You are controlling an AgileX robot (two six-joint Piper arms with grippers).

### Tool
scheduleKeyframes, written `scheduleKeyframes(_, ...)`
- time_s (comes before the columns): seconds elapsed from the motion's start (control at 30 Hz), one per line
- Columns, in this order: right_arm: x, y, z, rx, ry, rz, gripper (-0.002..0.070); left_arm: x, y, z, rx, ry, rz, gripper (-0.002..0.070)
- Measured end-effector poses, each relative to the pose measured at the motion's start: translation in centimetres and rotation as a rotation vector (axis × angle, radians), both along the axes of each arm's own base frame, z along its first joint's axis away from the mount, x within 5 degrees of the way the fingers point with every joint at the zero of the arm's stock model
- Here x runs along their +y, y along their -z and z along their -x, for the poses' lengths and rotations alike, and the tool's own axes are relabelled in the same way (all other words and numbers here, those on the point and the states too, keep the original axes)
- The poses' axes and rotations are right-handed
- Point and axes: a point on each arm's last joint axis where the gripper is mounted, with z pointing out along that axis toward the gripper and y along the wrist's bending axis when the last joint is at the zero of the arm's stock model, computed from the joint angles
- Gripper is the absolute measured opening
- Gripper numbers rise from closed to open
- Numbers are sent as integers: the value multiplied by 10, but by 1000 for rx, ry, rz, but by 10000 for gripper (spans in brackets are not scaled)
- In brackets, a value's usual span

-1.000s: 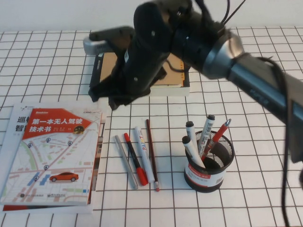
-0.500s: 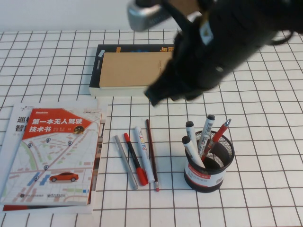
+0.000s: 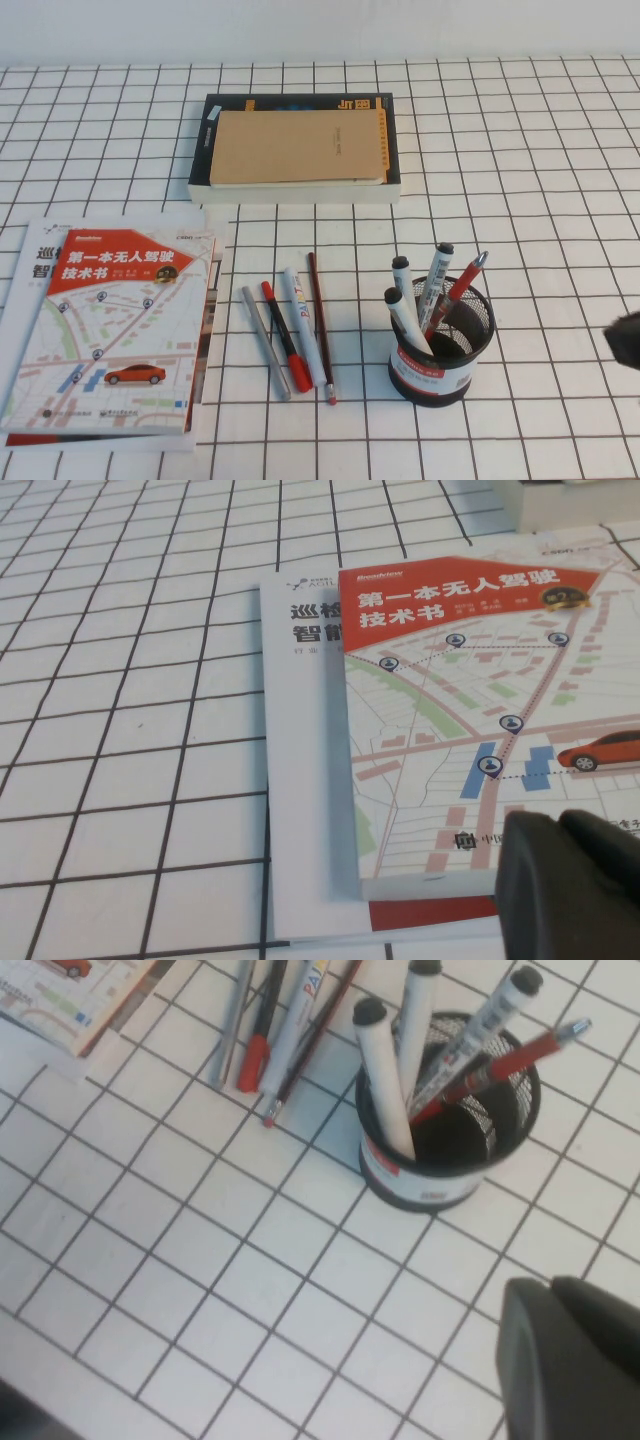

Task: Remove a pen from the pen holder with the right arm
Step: 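Take a marker out of the pen holder and lay it on the table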

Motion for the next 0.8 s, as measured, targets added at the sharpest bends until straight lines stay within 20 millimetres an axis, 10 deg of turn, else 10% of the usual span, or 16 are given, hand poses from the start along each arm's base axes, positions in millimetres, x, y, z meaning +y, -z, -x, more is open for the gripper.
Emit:
scheduleKeyframes(0.33,-36,4,38,77,7,1,-15,0,0,0,0,0,0,-4)
scheduleKeyframes(0.8,-41,46,16,-121,105,-89,-15,0,0,0,0,0,0,-5)
